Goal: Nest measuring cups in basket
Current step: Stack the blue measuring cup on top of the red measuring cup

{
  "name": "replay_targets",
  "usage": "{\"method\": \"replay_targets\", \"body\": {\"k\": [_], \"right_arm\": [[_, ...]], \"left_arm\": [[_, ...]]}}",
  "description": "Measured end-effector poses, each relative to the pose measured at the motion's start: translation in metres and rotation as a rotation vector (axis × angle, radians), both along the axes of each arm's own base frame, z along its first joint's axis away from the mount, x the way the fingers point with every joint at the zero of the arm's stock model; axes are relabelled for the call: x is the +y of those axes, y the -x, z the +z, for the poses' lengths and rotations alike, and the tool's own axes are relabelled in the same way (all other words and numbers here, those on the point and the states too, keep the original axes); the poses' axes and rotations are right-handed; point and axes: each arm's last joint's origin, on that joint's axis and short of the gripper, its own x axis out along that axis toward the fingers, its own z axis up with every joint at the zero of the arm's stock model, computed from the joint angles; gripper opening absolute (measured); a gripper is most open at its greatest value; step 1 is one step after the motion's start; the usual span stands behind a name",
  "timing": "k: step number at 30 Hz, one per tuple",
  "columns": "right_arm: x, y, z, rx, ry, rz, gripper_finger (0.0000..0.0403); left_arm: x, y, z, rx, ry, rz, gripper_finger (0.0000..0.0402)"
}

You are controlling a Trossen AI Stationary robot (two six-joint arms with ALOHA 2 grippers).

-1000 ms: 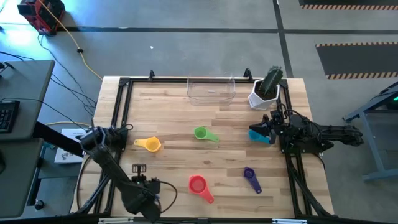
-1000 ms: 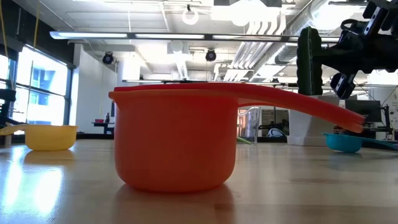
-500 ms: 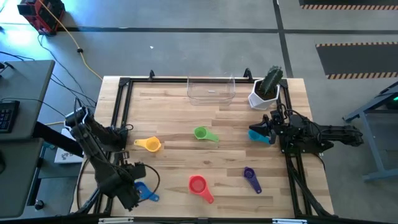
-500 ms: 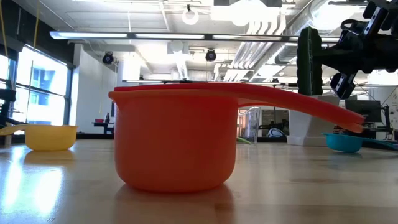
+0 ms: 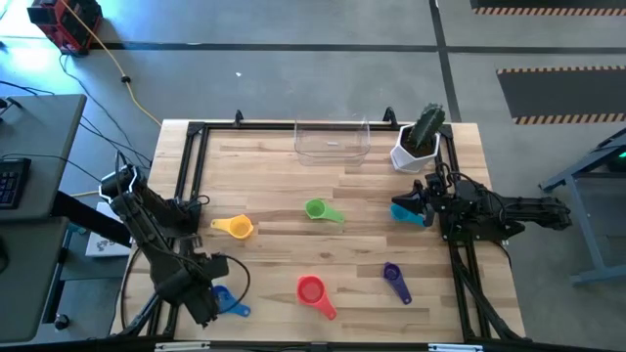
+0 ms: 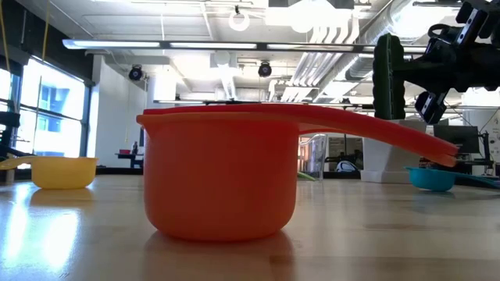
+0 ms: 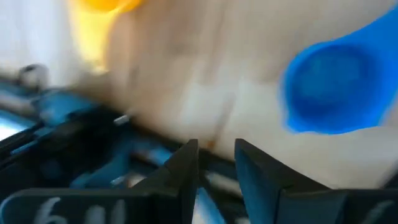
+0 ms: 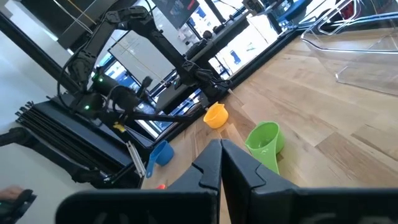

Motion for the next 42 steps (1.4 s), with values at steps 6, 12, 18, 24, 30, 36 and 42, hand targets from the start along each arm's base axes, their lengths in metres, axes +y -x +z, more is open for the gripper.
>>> {"method": "replay_targets", "body": {"k": [6,12,18,24,30,36,42], "right_arm": [[0.000,0.000,0.000,0.000,0.000,0.000,0.0000],[0.000,0.000,0.000,0.000,0.000,0.000,0.0000],[0.000,0.000,0.000,0.000,0.000,0.000,0.0000],[0.000,0.000,0.000,0.001,0.014,0.000,0.0000],[0.000,0.000,0.000,0.001,0.015,0.000,0.0000],[0.000,0.000,0.000,0.001,0.015,0.000,0.0000],[0.000,0.000,0.000,0.001,0.015,0.000,0.0000]], "left_arm": [[-0.017,-0.011,-0.002,-0.156,0.138,-0.042,0.0093],[-0.019,-0.013,-0.003,-0.181,0.145,-0.075,0.0090],[-0.023,-0.014,-0.004,-0.228,0.139,-0.201,0.0090],[-0.024,-0.017,-0.024,-0.209,0.162,-0.192,0.0090],[-0.026,-0.017,-0.039,-0.147,0.153,-0.237,0.0090],[-0.029,-0.019,-0.050,-0.107,0.133,-0.284,0.0090],[-0.028,-0.026,-0.060,-0.075,0.104,-0.287,0.0090]]}}
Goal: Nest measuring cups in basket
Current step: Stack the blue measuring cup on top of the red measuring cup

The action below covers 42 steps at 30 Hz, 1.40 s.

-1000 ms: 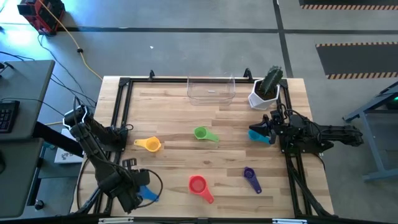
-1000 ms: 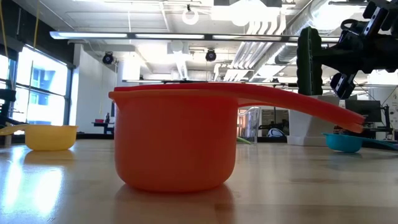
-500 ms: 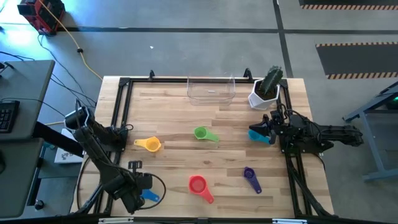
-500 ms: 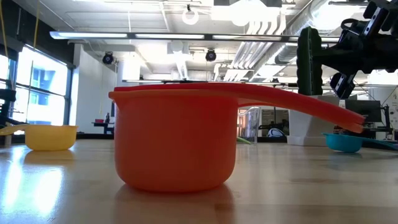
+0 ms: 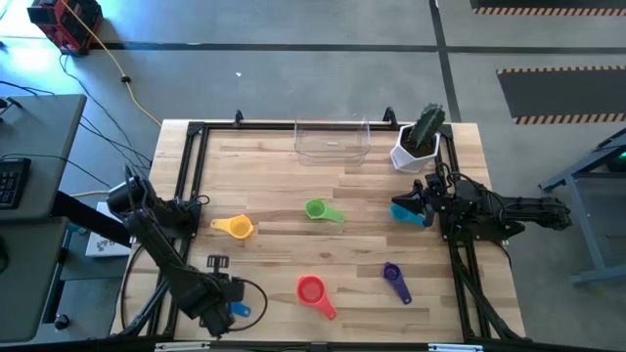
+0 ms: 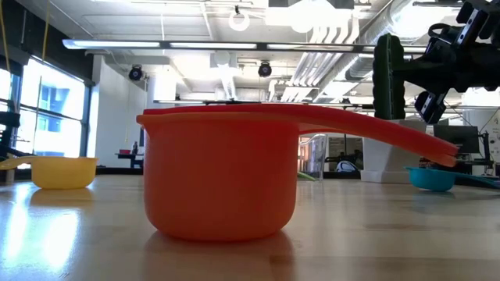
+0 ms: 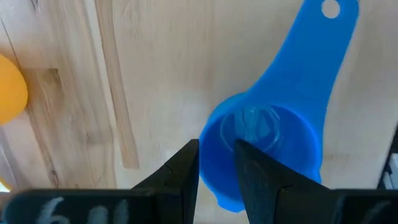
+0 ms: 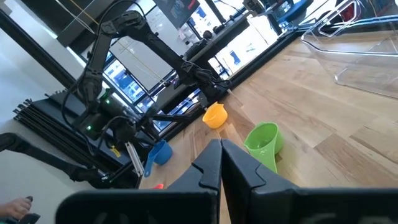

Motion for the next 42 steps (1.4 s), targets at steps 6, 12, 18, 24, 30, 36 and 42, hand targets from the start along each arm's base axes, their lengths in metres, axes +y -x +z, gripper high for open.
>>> {"method": "replay_targets", "body": {"k": [6,12,18,24,30,36,42], "right_arm": [[0.000,0.000,0.000,0.000,0.000,0.000,0.0000],[0.000,0.000,0.000,0.001,0.000,0.000,0.0000],[0.000,0.000,0.000,0.001,0.000,0.000,0.0000],[0.000,0.000,0.000,0.000,0.000,0.000,0.0000],[0.000,0.000,0.000,0.001,0.000,0.000,0.0000],[0.000,0.000,0.000,0.000,0.000,0.000,0.0000],[0.000,0.000,0.000,0.001,0.000,0.000,0.0000]], "left_arm": [[0.004,-0.006,-0.003,0.011,-0.004,0.008,0.0090],[0.006,-0.009,-0.003,0.050,0.025,-0.009,0.0090],[0.006,-0.009,-0.003,0.051,0.026,-0.008,0.0090],[0.011,-0.005,-0.014,0.081,-0.005,0.004,0.0090],[0.014,-0.003,-0.019,0.103,-0.007,0.017,0.0090],[0.016,-0.006,-0.020,0.108,-0.005,0.037,0.0089],[0.020,-0.010,-0.020,0.107,-0.004,0.057,0.0039]]}}
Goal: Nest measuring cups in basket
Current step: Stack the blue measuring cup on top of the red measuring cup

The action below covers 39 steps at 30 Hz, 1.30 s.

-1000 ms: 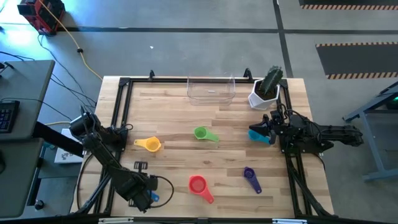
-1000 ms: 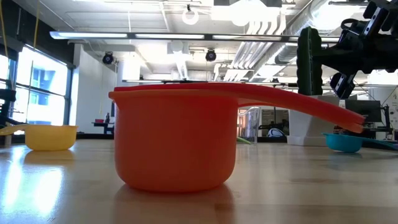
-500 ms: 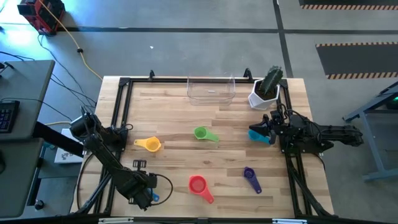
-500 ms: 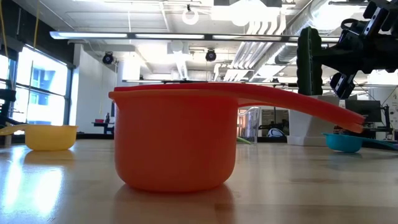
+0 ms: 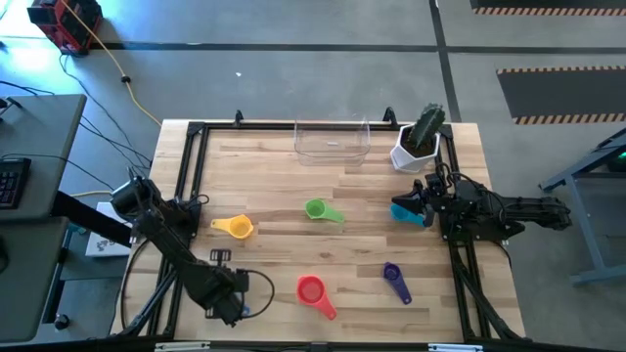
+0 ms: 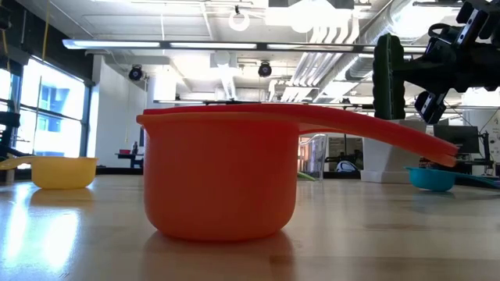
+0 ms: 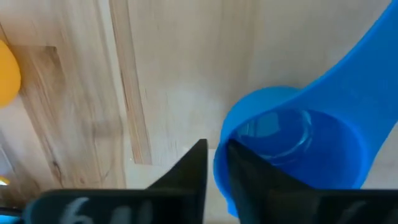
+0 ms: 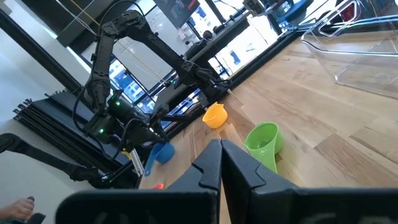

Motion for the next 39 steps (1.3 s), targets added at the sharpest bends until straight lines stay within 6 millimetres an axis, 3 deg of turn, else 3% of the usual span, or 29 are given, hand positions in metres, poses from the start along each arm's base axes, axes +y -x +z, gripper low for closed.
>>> {"method": "replay_targets", "body": {"k": [3,18,27,39], "right_arm": [[0.000,0.000,0.000,0.000,0.000,0.000,0.0000],[0.000,0.000,0.000,0.000,0.000,0.000,0.0000],[0.000,0.000,0.000,0.000,0.000,0.000,0.0000],[0.000,0.000,0.000,0.000,0.000,0.001,0.0000]], "left_arm": [[0.002,-0.002,0.000,0.001,0.001,0.012,0.0008],[0.006,-0.012,0.003,-0.017,0.020,-0.019,0.0002],[0.010,-0.042,0.030,-0.161,0.018,-0.114,0.0001],[0.028,-0.070,0.047,-0.229,0.010,-0.208,0.0000]]}}
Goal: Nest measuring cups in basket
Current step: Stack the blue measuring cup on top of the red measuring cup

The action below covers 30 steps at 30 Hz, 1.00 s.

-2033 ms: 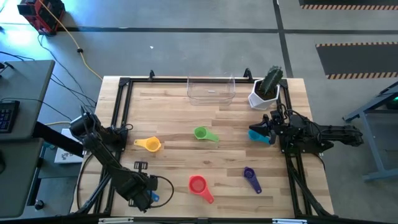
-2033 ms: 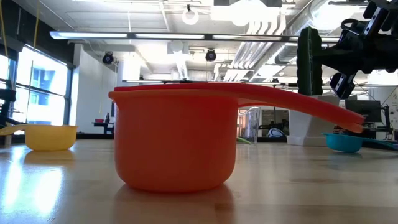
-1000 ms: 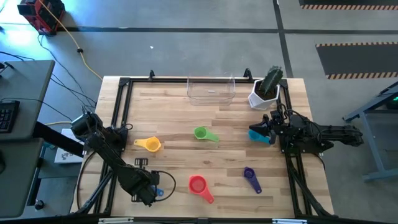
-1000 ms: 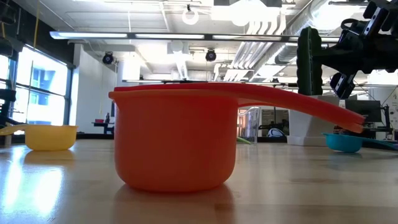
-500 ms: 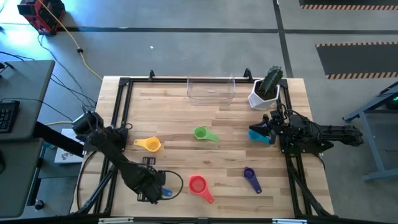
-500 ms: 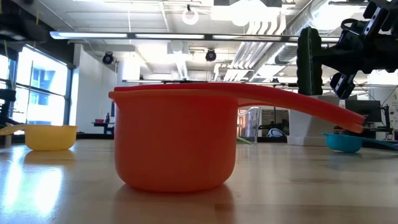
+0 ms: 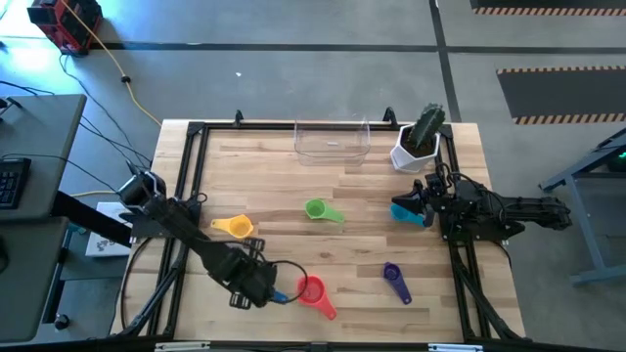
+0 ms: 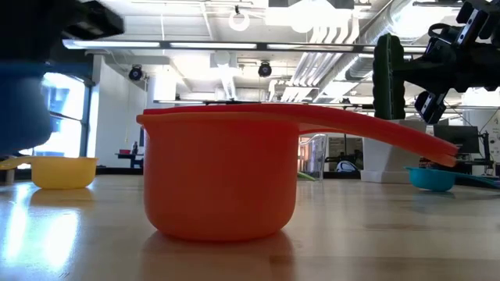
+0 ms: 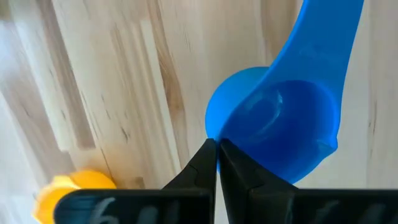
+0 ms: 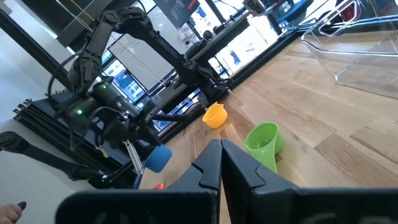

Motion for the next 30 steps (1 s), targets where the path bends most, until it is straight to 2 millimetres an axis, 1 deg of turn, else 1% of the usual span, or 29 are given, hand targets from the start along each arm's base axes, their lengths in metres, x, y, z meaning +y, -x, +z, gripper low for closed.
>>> {"method": "replay_targets", "body": {"k": [6,9,18,26,30], "right_arm": [[0.000,0.000,0.000,0.000,0.000,0.000,0.0000],[0.000,0.000,0.000,0.000,0.000,0.000,0.0000],[0.000,0.000,0.000,0.000,0.007,0.000,0.0000],[0.000,0.000,0.000,0.002,0.024,0.005,0.0000],[0.000,0.000,0.000,0.002,0.025,0.006,0.0000]], "left_arm": [[0.004,-0.017,0.019,-0.097,-0.006,-0.056,0.0000],[0.008,-0.025,0.024,-0.145,-0.017,-0.082,0.0000],[0.014,-0.052,0.031,-0.328,0.029,-0.192,0.0000],[0.019,-0.059,0.033,-0.360,0.003,-0.330,0.0000],[0.020,-0.066,0.037,-0.420,0.001,-0.380,0.0000]]}}
